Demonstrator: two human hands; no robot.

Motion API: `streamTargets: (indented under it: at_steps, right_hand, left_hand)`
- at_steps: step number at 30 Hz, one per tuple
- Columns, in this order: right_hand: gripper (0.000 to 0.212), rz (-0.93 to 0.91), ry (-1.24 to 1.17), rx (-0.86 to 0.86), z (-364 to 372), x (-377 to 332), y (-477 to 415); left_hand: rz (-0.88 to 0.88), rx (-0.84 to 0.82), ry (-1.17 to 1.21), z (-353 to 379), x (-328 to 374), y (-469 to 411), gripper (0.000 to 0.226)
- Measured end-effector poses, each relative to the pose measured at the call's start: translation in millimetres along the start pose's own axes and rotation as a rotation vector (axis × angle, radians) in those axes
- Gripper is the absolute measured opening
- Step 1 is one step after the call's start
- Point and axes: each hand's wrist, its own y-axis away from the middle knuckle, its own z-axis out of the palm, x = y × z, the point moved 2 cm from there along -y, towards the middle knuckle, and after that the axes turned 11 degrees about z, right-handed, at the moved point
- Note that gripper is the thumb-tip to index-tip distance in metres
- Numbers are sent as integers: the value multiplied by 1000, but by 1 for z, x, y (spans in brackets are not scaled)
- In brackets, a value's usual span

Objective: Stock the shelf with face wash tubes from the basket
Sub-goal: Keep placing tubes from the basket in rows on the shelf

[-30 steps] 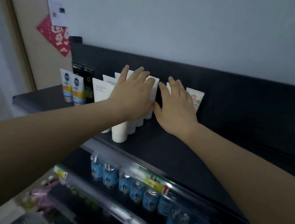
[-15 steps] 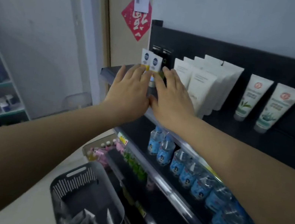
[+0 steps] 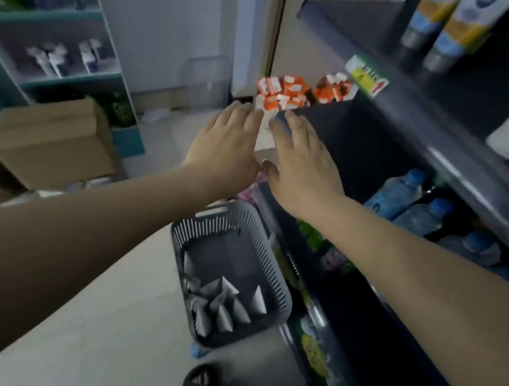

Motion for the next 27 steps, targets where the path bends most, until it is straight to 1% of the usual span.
streamTargets:
  at_steps: [3, 6, 12, 16, 19, 24, 27]
  right_hand:
    - [61, -1, -6, -78, 46, -14, -8]
    - [58, 8, 0, -152, 93, -24, -10]
    - [63, -38, 22, -338, 181, -35, -1]
    - [59, -62, 2, -466, 230, -36, 4]
    - [54, -79, -3, -517, 267, -36, 6]
    - [55, -42, -97, -686, 326, -36, 19]
    - [51, -46, -122, -734, 356, -36, 26]
  left_hand:
    - [-69, -62, 68, 37, -33, 17, 66]
    - [-142, -147, 140, 78, -58, 38, 67]
    - [-286, -286, 233, 162, -85, 81, 60]
    - [-288, -392, 265, 210, -99, 102, 62]
    - [-305, -468, 264, 240, -109, 110, 58]
    - [-231, -597, 246, 286, -125, 110, 49]
    - [-183, -690, 203, 309, -133, 110, 47]
